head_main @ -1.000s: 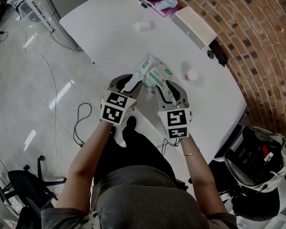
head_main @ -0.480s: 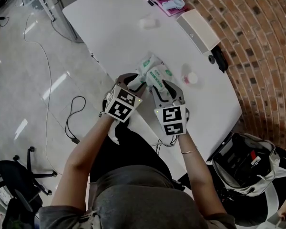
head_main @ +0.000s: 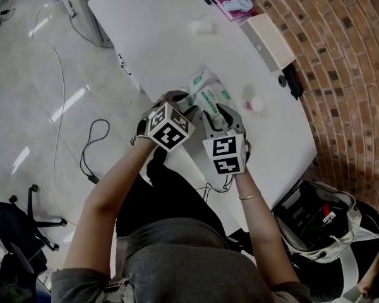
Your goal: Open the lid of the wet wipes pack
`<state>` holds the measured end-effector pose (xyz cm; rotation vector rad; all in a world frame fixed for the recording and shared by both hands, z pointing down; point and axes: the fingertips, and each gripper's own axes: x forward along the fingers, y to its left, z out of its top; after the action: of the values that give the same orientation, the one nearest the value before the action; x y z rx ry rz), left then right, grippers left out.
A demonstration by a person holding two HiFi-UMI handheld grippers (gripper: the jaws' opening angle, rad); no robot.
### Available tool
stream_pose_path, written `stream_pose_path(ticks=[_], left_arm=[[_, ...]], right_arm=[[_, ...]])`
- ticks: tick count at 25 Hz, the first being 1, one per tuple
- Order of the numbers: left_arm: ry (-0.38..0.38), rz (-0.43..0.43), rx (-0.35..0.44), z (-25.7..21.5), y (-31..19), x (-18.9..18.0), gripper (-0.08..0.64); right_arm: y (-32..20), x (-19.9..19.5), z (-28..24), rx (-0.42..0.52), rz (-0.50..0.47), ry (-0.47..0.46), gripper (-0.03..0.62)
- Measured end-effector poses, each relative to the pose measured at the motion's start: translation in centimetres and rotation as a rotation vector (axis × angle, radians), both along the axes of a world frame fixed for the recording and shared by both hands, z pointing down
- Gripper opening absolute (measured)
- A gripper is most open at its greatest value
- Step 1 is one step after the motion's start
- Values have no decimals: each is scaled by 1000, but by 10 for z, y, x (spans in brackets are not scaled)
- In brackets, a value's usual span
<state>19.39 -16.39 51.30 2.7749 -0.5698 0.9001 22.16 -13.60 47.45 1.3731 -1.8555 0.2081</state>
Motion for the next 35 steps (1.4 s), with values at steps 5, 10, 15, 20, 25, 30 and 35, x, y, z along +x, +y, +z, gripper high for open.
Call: stream_pose_path(ticks=[5,10,15,20,25,30,35], left_arm=[[-29,19,-5,9,-1,3,158],[-38,37,-9,10,-1,3,157],[-32,49,-25,12,-1,2,156],[-23,54,-34,12,-2,1,152],[-14,55,-36,12,-1,1,147],[-12,54,-29,12,-1,1,147],[-14,62,-26,13,-1,1,147]], right_arm=[[-2,6,7,-26,-8,35,158],[-5,9,14,-58,-31,86,158],[-6,10,21,-93,-30,113,153],[-10,6,22,-117,-48,138,149],[-13,7,26,-148,-50,168,141],[-15,5,32,-175,-58,187,135],[-18,6,37,-201,-52,208,122]])
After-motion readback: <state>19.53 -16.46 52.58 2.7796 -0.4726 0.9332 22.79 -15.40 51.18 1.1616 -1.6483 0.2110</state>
